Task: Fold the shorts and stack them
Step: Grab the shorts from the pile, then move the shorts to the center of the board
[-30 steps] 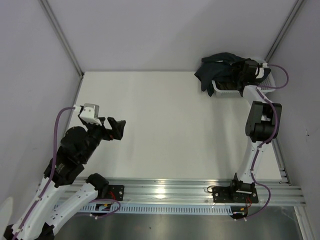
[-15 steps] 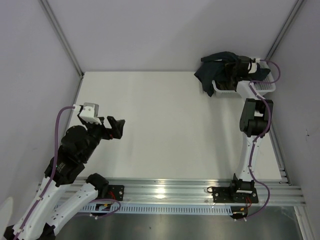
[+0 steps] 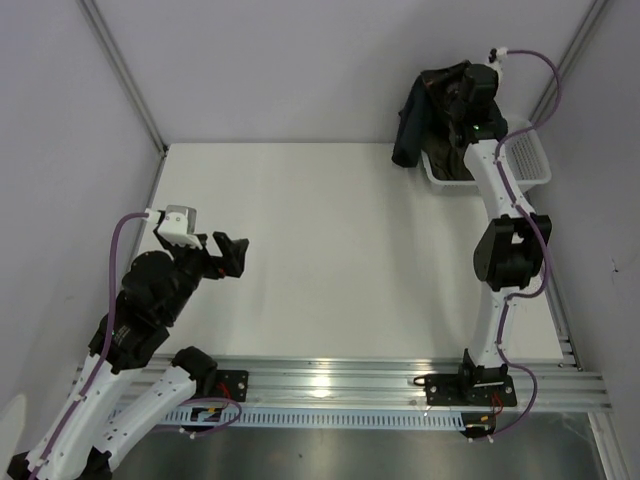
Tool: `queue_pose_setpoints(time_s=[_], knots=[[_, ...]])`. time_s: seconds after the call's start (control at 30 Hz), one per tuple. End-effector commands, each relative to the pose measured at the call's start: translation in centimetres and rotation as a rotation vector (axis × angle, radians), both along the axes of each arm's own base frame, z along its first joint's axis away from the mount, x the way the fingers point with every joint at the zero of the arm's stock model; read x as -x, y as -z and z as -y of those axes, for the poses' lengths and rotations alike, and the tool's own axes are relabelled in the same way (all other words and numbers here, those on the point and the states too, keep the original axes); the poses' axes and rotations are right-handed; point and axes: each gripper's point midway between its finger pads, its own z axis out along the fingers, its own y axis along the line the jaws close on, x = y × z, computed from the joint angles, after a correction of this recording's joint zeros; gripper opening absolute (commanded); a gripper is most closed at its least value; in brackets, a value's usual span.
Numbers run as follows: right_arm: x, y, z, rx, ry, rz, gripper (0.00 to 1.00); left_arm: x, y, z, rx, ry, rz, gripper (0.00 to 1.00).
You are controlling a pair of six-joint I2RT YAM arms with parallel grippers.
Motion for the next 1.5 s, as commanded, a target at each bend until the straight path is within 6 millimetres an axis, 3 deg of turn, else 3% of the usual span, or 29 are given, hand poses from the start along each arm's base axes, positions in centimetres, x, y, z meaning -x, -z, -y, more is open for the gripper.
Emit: queue_pose_setpoints(time_s=[0.0, 0.07, 0.1, 0.13, 0.17, 0.27, 0.3, 0.4, 0.43, 0.5, 0.53, 0.57, 0.67, 0.8, 0.93, 0.97, 1.0, 1.03, 1.07, 1.13, 1.17, 1.33, 1.47], knots=[[10.6, -17.8, -6.9, 0.106, -0.135, 0.373, 0.00, 0.0, -0.4, -0.4, -0.009, -0.006, 0.015, 0.99], [13.1, -19.3, -8.5, 0.137, -0.146, 0.409, 0.00, 0.1, -0.6, -0.5, -0.005, -0.009, 0.023, 0.99], [14.4, -19.1, -10.3, 0.173, -0.173, 0.415, 0.00, 0.1, -0.6, -0.5, -0.004, -0.007, 0.023, 0.99], [16.6, -20.6, -10.7, 0.183, -0.180, 0.445, 0.00, 0.2, -0.6, -0.5, -0.004, -0.010, 0.024, 0.99], [17.4, -20.5, -11.5, 0.198, -0.192, 0.442, 0.00, 0.2, -0.6, -0.5, -0.003, -0.009, 0.025, 0.99], [20.0, -19.5, -14.5, 0.225, -0.261, 0.418, 0.00, 0.2, -0.7, -0.5, -0.003, -0.009, 0.025, 0.99], [21.0, -17.9, -16.6, 0.245, -0.319, 0.379, 0.00, 0.2, -0.7, -0.5, -0.003, -0.009, 0.025, 0.99], [23.2, -17.0, -19.2, 0.308, -0.349, 0.371, 0.00, 0.3, -0.9, -0.7, 0.000, -0.015, 0.032, 0.99], [24.7, -15.6, -21.6, 0.365, -0.391, 0.352, 0.00, 0.4, -0.9, -0.8, 0.000, -0.018, 0.033, 0.99], [25.6, -12.9, -23.3, 0.431, -0.414, 0.293, 0.48, 0.4, -1.0, -1.3, 0.002, -0.041, 0.039, 0.99], [26.6, -10.9, -25.2, 0.463, -0.472, 0.262, 0.63, 0.5, -1.0, -1.5, 0.003, -0.054, 0.038, 0.99], [26.9, -9.0, -26.6, 0.481, -0.529, 0.232, 0.72, 0.5, -1.0, -1.8, 0.003, -0.068, 0.039, 0.99], [27.5, -4.1, -28.5, 0.526, -0.638, 0.138, 0.81, 0.7, -1.3, -3.0, 0.009, -0.127, 0.047, 0.99], [28.6, -0.7, -27.6, 0.567, -0.681, 0.039, 0.84, 0.9, -1.4, -3.8, 0.016, -0.163, 0.056, 0.99], [30.0, 3.9, -24.3, 0.597, -0.642, -0.085, 0.82, 0.6, -0.9, -2.7, 0.000, -0.110, 0.036, 0.99], [30.8, 7.7, -23.4, 0.599, -0.657, -0.155, 0.81, 0.5, -0.9, -2.6, -0.004, -0.105, 0.029, 0.99], [32.1, 7.6, -22.7, 0.575, -0.681, -0.148, 0.76, 0.4, -0.8, -2.4, -0.008, -0.099, 0.022, 0.99], [32.9, 9.0, -22.4, 0.568, -0.706, -0.166, 0.74, 0.0, -0.2, -2.1, -0.020, -0.096, -0.001, 0.99], [34.1, 12.4, -21.8, 0.578, -0.734, -0.223, 0.72, -0.1, -0.2, -2.0, -0.022, -0.094, -0.007, 0.99], [36.4, 13.8, -21.6, 0.569, -0.802, -0.231, 0.69, -0.3, 0.0, -1.7, -0.029, -0.083, -0.021, 0.99], [37.7, 16.4, -21.3, 0.580, -0.828, -0.276, 0.67, -0.5, 0.2, -1.6, -0.033, -0.080, -0.031, 0.99], [44.6, 20.5, -23.9, 0.591, -1.015, -0.302, 0.65, -0.6, 0.3, -1.4, -0.032, -0.072, -0.036, 0.99], [48.0, 22.4, -26.5, 0.587, -1.107, -0.282, 0.68, -0.7, 0.5, -1.3, -0.035, -0.068, -0.040, 0.99]])
